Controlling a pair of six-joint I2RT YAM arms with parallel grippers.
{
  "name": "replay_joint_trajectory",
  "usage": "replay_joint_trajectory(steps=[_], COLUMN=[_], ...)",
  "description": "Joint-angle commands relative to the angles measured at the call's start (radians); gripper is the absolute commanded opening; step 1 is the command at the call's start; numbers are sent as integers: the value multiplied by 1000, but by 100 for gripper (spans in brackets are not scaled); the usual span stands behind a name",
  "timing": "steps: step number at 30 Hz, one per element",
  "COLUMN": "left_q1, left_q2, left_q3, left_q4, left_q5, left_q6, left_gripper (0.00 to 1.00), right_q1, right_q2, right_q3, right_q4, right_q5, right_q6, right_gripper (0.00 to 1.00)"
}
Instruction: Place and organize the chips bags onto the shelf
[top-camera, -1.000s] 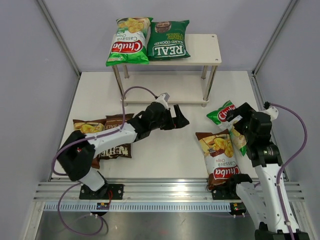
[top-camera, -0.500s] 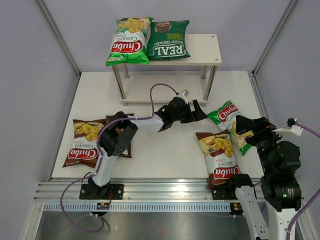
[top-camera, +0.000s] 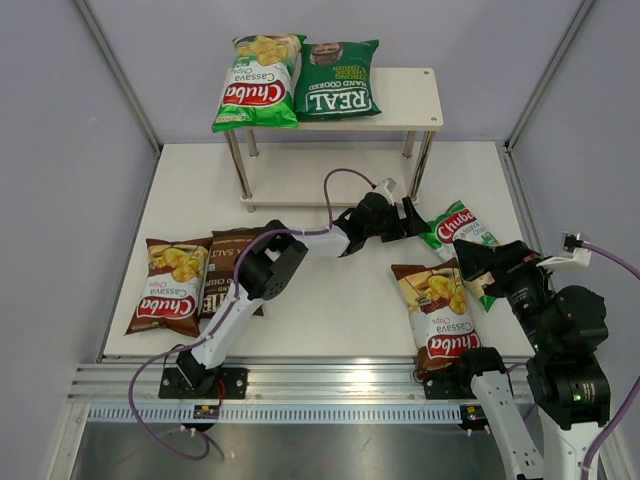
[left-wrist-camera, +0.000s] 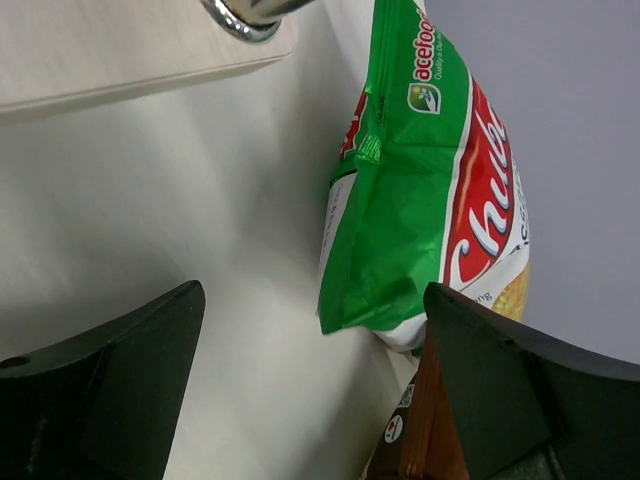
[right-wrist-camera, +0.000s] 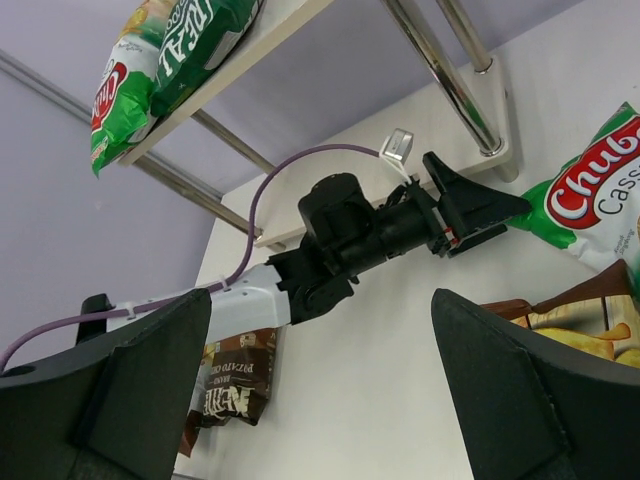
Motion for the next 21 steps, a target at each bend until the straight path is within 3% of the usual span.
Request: replay_joint_trajectory(steps=[1, 7, 10, 12, 17, 21], left_q1=[1, 1, 1, 0, 1, -2], left_q2=[57, 126, 141, 141, 103, 1], left_q3=[99, 156, 158, 153, 78, -102], left_q4=[69, 179, 242, 265, 371, 511], left_q5=[65, 162, 189, 197, 169, 133], left_q6=[-4, -10, -14, -10, 10, 35], left_gripper=[92, 82, 69, 53, 31, 13], right_q1=[17, 24, 29, 29, 31, 29], right_q2=[-3, -6, -6, -7, -12, -9], right_q3=[32, 27, 26, 27, 27, 24], right_q4=[11, 4, 4, 2, -3, 1], right_q5=[-47, -32, -28, -28, -25, -18], right_q6=[10, -1, -3, -4, -9, -13], right_gripper=[99, 99, 99, 99, 99, 99])
